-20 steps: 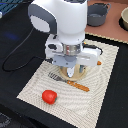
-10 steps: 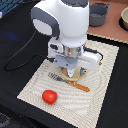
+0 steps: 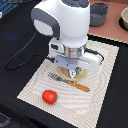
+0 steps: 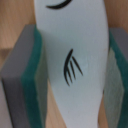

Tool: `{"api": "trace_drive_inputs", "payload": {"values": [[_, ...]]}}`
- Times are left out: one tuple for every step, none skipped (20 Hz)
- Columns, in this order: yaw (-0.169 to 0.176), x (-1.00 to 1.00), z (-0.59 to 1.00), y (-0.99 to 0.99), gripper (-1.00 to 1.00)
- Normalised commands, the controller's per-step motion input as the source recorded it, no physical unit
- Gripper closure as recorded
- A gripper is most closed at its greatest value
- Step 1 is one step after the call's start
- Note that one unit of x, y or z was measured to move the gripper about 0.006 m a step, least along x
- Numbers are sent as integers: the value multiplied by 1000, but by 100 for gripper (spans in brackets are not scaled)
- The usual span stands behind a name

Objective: Interact with the objects in diverse but meaningful ways.

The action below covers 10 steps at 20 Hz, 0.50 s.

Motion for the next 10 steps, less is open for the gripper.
{"api": "trace_drive_inputs", "payload": {"values": [[84,-354,877,529,100],[75,-449,880,554,100],[74,-506,877,571,100],[71,-554,866,571,100],[65,-634,829,549,100],[59,-780,749,489,100],[51,-849,711,451,100],[51,-869,677,426,100],[47,-911,609,374,100],[41,-926,549,326,100]]}}
